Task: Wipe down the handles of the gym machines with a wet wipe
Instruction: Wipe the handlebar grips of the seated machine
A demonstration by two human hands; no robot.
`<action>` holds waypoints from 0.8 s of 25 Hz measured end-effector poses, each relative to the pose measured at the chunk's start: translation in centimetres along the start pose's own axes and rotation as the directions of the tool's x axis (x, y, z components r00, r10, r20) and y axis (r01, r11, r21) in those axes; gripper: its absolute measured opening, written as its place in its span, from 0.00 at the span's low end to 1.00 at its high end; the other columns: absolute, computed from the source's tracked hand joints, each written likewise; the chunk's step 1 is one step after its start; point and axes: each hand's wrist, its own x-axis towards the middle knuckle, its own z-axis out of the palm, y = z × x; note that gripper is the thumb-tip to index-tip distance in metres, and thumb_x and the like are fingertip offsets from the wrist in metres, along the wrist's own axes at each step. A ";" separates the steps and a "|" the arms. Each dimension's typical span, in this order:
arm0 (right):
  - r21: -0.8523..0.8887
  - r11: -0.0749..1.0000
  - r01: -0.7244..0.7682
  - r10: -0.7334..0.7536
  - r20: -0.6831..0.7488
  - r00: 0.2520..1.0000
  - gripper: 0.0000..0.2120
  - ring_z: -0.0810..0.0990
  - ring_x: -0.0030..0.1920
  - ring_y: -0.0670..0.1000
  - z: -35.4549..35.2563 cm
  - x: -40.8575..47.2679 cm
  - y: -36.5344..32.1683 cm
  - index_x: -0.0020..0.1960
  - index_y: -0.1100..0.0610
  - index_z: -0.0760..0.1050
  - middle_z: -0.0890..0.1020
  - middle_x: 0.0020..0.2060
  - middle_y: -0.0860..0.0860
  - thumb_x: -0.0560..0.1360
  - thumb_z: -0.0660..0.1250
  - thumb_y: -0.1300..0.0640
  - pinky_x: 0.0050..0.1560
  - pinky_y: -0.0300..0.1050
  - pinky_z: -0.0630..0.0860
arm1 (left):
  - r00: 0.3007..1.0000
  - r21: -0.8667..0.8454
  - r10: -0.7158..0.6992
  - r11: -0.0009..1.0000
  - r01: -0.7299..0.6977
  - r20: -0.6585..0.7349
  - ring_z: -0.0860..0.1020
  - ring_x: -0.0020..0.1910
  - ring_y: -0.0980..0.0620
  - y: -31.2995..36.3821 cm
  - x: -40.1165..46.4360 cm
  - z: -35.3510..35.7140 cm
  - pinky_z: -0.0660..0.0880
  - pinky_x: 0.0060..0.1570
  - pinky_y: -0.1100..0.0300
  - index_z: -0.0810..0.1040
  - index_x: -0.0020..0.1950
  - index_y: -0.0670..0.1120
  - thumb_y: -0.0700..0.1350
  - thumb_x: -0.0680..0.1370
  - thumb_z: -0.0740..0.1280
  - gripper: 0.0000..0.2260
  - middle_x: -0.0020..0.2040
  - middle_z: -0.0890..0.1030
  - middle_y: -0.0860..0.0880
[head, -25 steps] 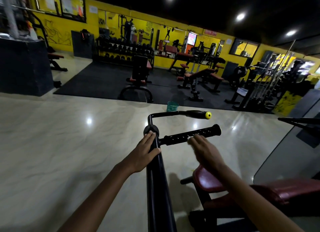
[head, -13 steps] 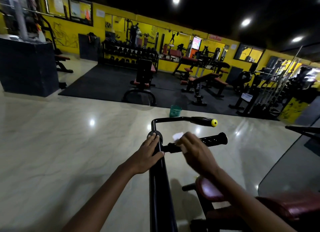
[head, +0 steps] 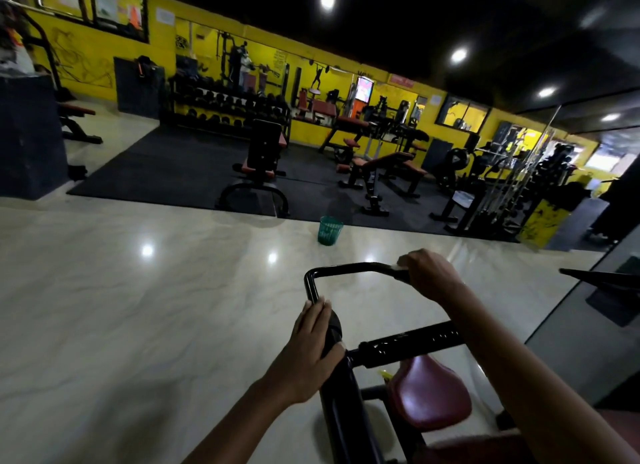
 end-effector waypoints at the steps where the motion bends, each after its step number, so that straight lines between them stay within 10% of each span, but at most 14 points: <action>1: 0.000 1.000 0.006 -0.006 0.044 0.999 0.09 0.80 0.41 0.61 0.4 0.2 -0.1 0.48 0.59 0.79 0.81 0.42 0.58 0.76 0.63 0.55 0.40 0.53 0.78 | 1.000 -0.022 0.000 1.000 0.000 -0.002 0.35 0.74 0.62 -0.1 -0.1 0.1 0.41 0.70 0.64 0.42 0.77 0.51 0.52 0.81 0.56 0.30 0.77 0.39 0.58; 20: 0.268 0.960 0.083 -0.102 0.060 0.993 0.06 0.82 0.46 0.56 -1.9 -1.5 1.9 0.47 0.53 0.84 0.85 0.46 0.55 0.72 0.69 0.56 0.47 0.51 0.79 | 0.996 -0.156 -0.056 0.987 0.045 -0.072 0.41 0.75 0.62 0.4 -0.3 0.5 0.44 0.70 0.66 0.51 0.78 0.51 0.57 0.73 0.55 0.34 0.77 0.49 0.60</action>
